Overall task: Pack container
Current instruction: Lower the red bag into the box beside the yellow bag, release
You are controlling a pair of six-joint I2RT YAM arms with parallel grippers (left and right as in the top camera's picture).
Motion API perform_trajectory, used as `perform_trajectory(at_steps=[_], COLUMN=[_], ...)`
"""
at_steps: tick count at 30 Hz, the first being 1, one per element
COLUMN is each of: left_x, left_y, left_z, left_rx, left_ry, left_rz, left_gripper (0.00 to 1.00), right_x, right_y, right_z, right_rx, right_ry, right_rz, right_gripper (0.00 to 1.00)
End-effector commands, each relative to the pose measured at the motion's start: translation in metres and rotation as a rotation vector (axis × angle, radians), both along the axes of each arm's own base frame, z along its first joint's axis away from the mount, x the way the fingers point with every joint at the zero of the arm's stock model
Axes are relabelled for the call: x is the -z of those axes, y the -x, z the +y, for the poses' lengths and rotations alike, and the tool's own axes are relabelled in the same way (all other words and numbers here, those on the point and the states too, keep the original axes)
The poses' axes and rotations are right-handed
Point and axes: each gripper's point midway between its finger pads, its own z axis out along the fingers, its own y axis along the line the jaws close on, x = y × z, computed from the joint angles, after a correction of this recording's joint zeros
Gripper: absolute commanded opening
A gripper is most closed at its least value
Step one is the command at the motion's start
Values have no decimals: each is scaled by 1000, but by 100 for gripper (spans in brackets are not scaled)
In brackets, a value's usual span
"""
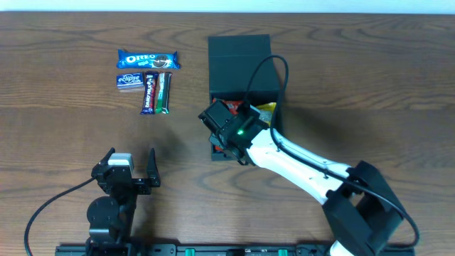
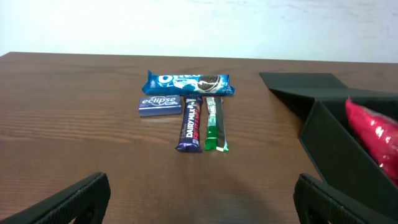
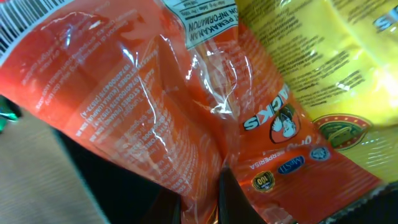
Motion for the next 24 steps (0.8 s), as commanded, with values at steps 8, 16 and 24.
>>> perform_trajectory(at_steps=[8,16,24], left_x=[14,14,14], left_y=[0,0,0], left_z=[1,1,1], left_rx=[-2,-2,-2], left_ry=[-7,-7,-7], left_rz=[32,32,32], left_gripper=[95,95,95], right_x=[-8,-67,-78], right_y=[-13,-41,-43], right_z=[9,11,14], right_rx=[-110,-240,-419], right_ry=[23,139,198], right_rz=[-46,-170,-182], right_gripper=[79,72,1])
